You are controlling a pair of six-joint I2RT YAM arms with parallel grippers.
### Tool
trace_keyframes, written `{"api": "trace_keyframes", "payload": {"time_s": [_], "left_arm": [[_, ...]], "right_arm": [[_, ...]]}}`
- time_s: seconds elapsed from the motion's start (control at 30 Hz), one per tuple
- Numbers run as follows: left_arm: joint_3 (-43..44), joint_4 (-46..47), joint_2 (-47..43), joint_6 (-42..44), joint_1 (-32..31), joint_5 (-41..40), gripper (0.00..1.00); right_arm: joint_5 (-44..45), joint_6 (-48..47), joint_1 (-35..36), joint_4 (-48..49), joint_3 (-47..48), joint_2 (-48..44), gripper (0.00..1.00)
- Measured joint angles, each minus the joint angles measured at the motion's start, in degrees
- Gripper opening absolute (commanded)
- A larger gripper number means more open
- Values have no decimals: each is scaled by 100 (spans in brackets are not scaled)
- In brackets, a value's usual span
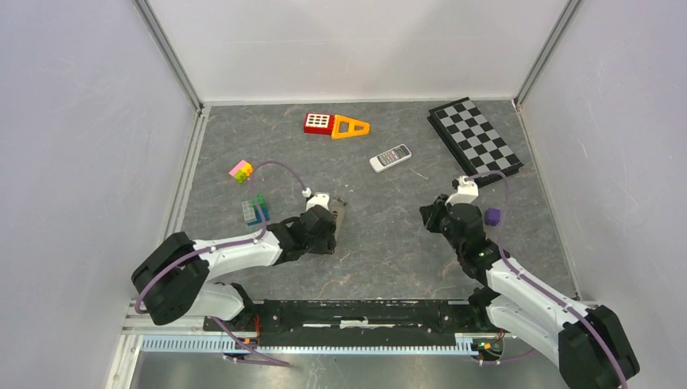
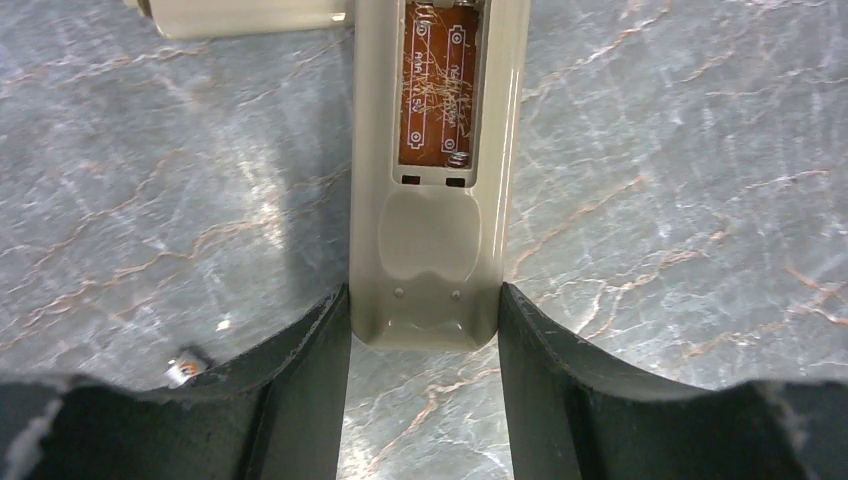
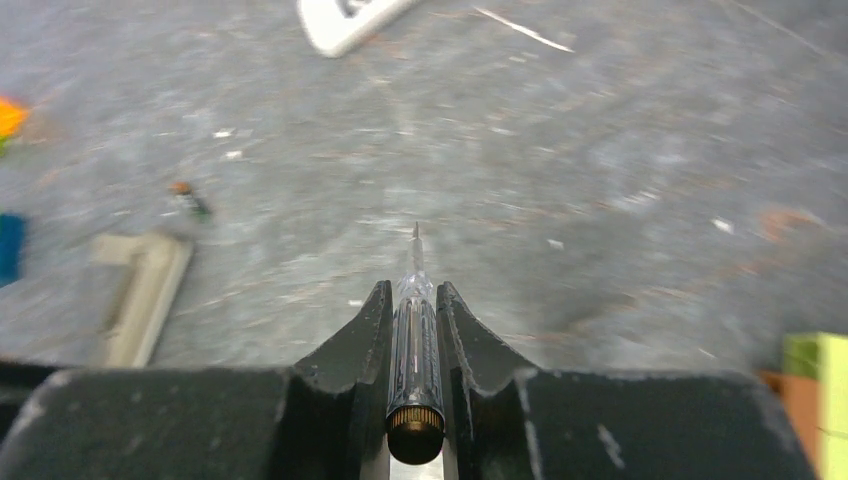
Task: Unload the batteries from the remote control
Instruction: Place the screwdriver at the center of the board.
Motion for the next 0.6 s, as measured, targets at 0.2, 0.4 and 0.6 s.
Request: {"api": "trace_keyframes", "payload": {"time_s": [0.2, 0.4, 0.6], "left_arm": [[9, -315, -87, 186, 57, -205, 100], [-31, -540, -345, 223, 57, -122, 100], [-24, -804, -1292, 358, 57, -7, 100]], "right_arm": [[721, -92, -153, 219, -549, 70, 0], [809, -24, -153, 879, -846, 195, 5], [734, -15, -153, 1110, -1029, 138, 24]]}}
